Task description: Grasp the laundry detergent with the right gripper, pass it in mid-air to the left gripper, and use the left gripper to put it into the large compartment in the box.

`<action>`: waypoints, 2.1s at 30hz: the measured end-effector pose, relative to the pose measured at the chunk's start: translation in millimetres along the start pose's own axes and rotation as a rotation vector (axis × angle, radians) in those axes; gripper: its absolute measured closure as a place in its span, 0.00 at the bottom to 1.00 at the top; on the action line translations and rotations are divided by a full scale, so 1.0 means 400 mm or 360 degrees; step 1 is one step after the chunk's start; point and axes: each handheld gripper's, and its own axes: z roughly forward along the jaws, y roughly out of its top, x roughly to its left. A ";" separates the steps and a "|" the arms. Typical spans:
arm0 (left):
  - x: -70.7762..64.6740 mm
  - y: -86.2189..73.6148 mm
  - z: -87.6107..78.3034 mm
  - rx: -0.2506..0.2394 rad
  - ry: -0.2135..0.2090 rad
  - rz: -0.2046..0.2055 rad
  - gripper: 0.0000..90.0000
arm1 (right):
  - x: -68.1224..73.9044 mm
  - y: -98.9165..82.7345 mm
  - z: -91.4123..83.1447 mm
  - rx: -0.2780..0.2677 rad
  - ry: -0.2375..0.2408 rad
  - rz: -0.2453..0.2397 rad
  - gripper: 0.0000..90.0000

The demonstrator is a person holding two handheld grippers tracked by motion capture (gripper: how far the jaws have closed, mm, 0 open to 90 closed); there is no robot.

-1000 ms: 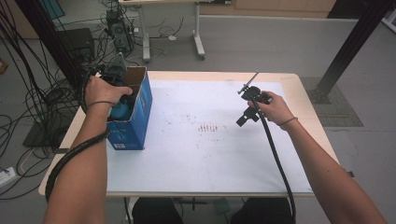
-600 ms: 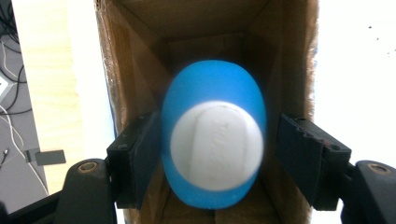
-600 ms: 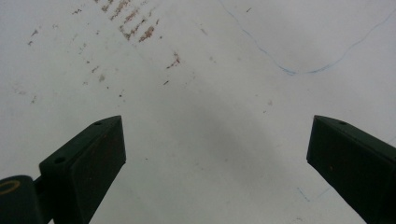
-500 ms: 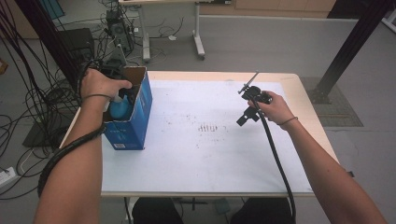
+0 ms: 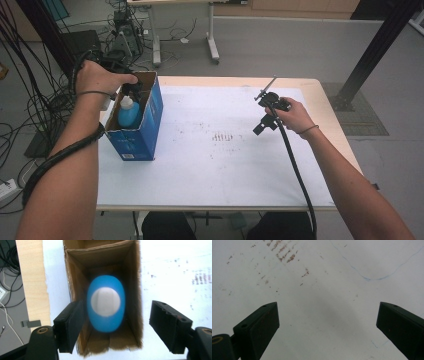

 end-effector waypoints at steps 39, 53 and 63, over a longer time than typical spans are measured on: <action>-0.249 -0.077 -0.126 0.0060 -0.0242 0.0557 0.09 | -0.014 -0.014 -0.019 0.0011 -0.0005 0.0031 0.05; -0.355 -0.114 -0.088 0.0068 -0.0355 0.0719 0.09 | -0.007 -0.014 -0.021 0.0006 0.0000 0.0033 0.05; -0.399 -0.133 -0.016 0.0147 -0.0396 0.0783 0.09 | -0.003 -0.012 -0.020 0.0002 0.0005 0.0031 0.05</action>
